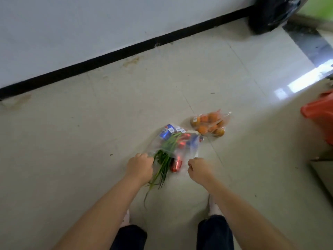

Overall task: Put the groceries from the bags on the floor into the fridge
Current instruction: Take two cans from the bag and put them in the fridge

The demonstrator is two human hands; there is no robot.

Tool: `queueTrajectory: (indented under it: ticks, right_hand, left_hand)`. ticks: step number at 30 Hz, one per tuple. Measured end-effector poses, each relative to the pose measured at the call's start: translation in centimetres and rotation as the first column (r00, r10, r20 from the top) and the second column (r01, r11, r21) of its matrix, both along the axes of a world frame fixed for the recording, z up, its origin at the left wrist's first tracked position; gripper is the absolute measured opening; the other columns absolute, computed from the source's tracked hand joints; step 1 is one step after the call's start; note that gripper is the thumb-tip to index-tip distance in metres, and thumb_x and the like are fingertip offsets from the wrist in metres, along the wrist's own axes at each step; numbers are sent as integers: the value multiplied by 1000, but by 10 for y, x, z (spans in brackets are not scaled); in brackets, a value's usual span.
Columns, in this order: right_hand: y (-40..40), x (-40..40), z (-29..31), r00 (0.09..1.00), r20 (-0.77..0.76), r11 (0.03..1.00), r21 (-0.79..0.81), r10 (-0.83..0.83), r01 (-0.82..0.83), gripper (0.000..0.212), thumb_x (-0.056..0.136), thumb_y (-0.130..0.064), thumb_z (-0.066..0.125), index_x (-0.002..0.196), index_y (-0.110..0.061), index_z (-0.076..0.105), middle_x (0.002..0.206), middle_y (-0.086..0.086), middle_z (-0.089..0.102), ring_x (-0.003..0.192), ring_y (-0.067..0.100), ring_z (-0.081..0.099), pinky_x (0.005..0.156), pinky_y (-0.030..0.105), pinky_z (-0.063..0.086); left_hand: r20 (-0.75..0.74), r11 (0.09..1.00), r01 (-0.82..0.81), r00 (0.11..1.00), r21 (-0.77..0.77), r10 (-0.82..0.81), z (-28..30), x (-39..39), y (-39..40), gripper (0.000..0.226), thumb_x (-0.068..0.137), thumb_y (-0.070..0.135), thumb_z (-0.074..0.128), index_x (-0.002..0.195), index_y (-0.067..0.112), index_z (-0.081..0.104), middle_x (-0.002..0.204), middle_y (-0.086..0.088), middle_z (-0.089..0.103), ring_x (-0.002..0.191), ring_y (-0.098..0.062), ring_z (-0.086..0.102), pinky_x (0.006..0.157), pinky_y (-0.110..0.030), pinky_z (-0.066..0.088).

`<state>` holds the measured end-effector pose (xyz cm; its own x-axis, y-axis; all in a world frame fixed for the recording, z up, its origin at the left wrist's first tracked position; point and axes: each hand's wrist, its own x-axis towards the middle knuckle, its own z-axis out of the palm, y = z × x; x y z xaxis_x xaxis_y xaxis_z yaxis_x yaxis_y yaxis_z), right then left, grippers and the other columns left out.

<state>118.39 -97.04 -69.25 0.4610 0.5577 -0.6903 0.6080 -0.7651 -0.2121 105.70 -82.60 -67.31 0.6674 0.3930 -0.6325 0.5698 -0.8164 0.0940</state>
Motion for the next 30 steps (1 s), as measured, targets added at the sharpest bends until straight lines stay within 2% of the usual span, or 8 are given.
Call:
queueTrajectory:
  ticks: [4,9,12,17,20,23,27,30]
  right_hand:
    - [21,-22,-37,994,107,1000,-6,21,-20,46,88,-25,26,117,-8,57,121,10,62,118,26,51,102,32,36]
    - [14,-27,-125,985,160,996,-66,65,-55,36,93,-16,36,123,-11,53,126,9,57,124,26,44,109,35,30]
    - [10,-18,-191,974,216,996,-53,76,-66,35,93,-18,37,125,-13,52,129,7,55,126,25,41,111,36,25]
    - [-7,1,-295,960,257,993,-31,114,-110,41,91,-10,38,127,-19,54,138,3,47,133,22,35,115,37,21]
    - [-14,13,-344,935,340,995,-22,100,-99,42,92,-11,36,132,-18,50,143,-1,43,136,20,32,115,37,19]
    - [-18,22,-383,923,379,998,-45,67,-54,45,93,-11,34,138,-14,41,152,0,31,142,20,23,117,40,16]
    - [-30,19,-411,920,388,990,-138,48,7,41,96,-21,36,136,-15,43,156,1,20,145,23,15,118,46,12]
    - [-38,10,-413,869,463,984,-82,176,-155,45,84,-21,56,129,-18,53,150,14,35,139,30,33,111,51,28]
  left_hand:
    - [84,997,70,994,39,-73,-47,-7,20,32,94,14,38,122,10,54,128,-7,53,122,-26,47,95,-33,43]
    - [245,987,150,956,55,-159,-138,2,13,35,60,18,39,65,12,73,69,-3,71,61,-23,70,44,-24,53]
    - [332,993,117,938,-29,-101,-216,16,6,27,74,13,62,99,7,72,101,-11,72,94,-29,69,72,-35,56]
    - [335,935,350,875,64,-350,-337,45,2,45,102,28,29,146,21,32,157,0,25,146,-16,21,115,-34,24]
    - [382,856,508,776,92,-502,-392,58,5,38,85,29,47,114,17,69,122,-6,68,114,-21,64,90,-36,52]
    - [402,795,566,690,219,-602,-435,68,13,46,70,31,38,86,19,79,88,2,78,79,-16,76,64,-28,58]
    - [524,796,552,615,248,-589,-451,83,15,33,75,26,49,83,16,79,95,-6,77,86,-28,75,69,-41,58]
    - [481,859,501,729,110,-487,-452,83,4,40,90,34,45,118,16,66,139,-6,55,131,-30,48,107,-45,36]
